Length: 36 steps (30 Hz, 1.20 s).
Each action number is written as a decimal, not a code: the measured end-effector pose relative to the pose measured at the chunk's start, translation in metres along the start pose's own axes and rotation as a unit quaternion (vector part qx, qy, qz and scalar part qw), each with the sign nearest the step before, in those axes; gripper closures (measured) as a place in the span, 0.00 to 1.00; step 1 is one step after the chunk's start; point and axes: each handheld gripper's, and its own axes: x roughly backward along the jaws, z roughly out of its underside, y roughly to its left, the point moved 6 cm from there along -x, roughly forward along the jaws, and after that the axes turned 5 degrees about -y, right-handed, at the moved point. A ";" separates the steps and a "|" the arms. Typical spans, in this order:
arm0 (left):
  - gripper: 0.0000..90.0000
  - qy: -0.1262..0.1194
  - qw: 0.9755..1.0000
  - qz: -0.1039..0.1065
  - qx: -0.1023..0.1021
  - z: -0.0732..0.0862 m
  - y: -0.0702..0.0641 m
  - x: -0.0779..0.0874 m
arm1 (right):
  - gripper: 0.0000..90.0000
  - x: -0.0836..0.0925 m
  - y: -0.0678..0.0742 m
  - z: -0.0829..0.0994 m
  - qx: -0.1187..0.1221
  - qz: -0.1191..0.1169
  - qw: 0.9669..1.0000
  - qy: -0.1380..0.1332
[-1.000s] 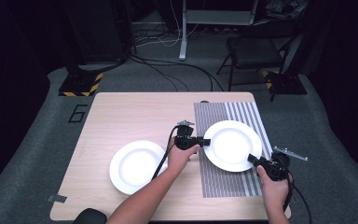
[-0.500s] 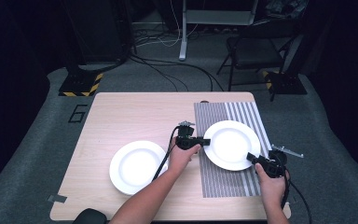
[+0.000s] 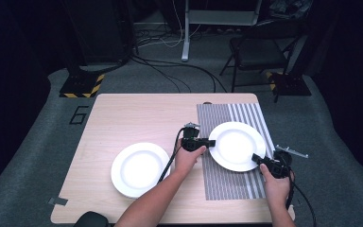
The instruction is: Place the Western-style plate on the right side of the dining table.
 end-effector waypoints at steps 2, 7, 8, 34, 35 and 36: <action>0.71 -0.003 1.000 0.000 0.004 0.000 0.000 -0.001 | 0.61 -0.001 0.000 0.000 -0.002 0.001 1.000 0.000; 0.71 -0.002 1.000 -0.002 0.002 0.000 0.002 -0.003 | 0.61 -0.004 -0.001 -0.001 -0.001 0.004 1.000 0.001; 0.71 -0.003 1.000 -0.004 0.000 0.000 0.002 -0.004 | 0.61 -0.005 -0.002 -0.001 -0.001 0.004 1.000 0.002; 0.70 0.011 1.000 -0.018 -0.012 0.000 0.005 -0.016 | 0.61 -0.016 -0.011 -0.001 -0.002 0.020 1.000 0.014; 0.70 0.012 1.000 -0.018 -0.013 0.001 0.005 -0.016 | 0.61 -0.016 -0.011 -0.001 -0.002 0.020 1.000 0.014; 0.70 0.013 1.000 -0.020 -0.014 0.001 0.006 -0.016 | 0.61 -0.017 -0.011 -0.001 0.000 0.022 1.000 0.014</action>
